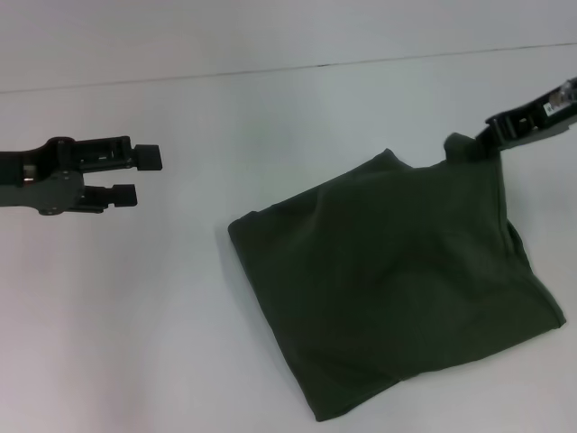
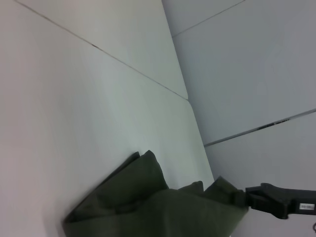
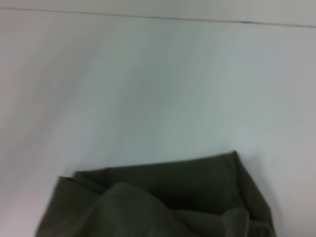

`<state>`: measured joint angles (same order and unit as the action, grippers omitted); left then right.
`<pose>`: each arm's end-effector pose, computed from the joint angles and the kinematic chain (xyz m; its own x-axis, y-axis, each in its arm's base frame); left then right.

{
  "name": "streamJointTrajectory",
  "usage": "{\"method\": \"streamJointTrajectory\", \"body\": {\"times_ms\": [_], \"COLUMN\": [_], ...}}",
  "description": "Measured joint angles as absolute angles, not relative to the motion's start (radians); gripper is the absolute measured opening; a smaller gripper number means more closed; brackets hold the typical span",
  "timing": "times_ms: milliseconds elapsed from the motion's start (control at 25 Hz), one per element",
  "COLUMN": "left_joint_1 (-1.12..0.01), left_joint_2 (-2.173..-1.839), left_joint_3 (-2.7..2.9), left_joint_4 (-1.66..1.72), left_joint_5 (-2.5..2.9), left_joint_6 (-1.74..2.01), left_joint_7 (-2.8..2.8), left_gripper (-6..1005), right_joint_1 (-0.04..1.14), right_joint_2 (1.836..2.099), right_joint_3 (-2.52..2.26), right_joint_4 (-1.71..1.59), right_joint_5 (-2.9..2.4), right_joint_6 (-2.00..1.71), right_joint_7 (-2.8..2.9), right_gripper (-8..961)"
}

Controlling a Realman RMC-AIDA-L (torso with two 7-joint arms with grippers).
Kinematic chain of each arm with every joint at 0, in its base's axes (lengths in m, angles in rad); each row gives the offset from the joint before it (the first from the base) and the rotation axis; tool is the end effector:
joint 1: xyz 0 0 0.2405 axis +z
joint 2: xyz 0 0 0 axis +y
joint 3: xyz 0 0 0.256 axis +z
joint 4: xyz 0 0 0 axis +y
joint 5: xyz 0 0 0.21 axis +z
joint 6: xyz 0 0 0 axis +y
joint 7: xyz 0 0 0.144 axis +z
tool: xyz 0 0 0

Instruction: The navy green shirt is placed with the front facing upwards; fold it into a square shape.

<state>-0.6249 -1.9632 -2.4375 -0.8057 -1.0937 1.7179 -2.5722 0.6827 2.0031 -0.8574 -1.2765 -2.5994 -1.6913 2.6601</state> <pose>-0.2305 0.3578 0.0629 0.1540 0.9378 0.3113 0.9281 -0.2453 0.2800 0.2143 0.3816 0.0986 0.4512 -0.8765 -0.1680 -0.8380 -0.3513 -0.4175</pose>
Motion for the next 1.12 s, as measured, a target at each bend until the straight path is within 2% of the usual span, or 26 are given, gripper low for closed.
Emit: {"method": "streamJointTrajectory", "body": {"times_ms": [240, 480, 680, 880, 1120], "left_joint_1": [-0.629, -0.628, -0.626, -0.624, -0.622], "left_joint_2": [-1.964, -1.964, -1.962, -1.960, -1.960], "left_joint_3": [-2.437, -2.437, -2.437, -2.438, -2.437], "left_joint_4": [-0.796, -0.795, -0.794, -0.794, -0.795], "left_joint_5": [-1.094, -1.094, -1.094, -1.094, -1.094], "left_joint_6": [1.718, 1.719, 1.720, 1.720, 1.720], "left_joint_7": [-2.572, -2.572, -2.572, -2.569, -2.570], "left_gripper": [963, 963, 963, 963, 963], "right_joint_1": [0.666, 0.671, 0.689, 0.696, 0.703], "right_joint_2": [2.024, 2.041, 2.036, 2.027, 2.022], "right_joint_3": [-0.865, -0.869, -0.880, -0.852, -0.798], "right_joint_4": [-1.264, -1.244, -1.194, -1.226, -1.237], "right_joint_5": [-2.657, -2.662, -2.682, -2.701, -2.695], "right_joint_6": [-1.631, -1.577, -1.559, -1.552, -1.560], "right_joint_7": [2.639, 2.622, 2.621, 2.622, 2.611], "right_gripper": [36, 134, 215, 429, 552]}}
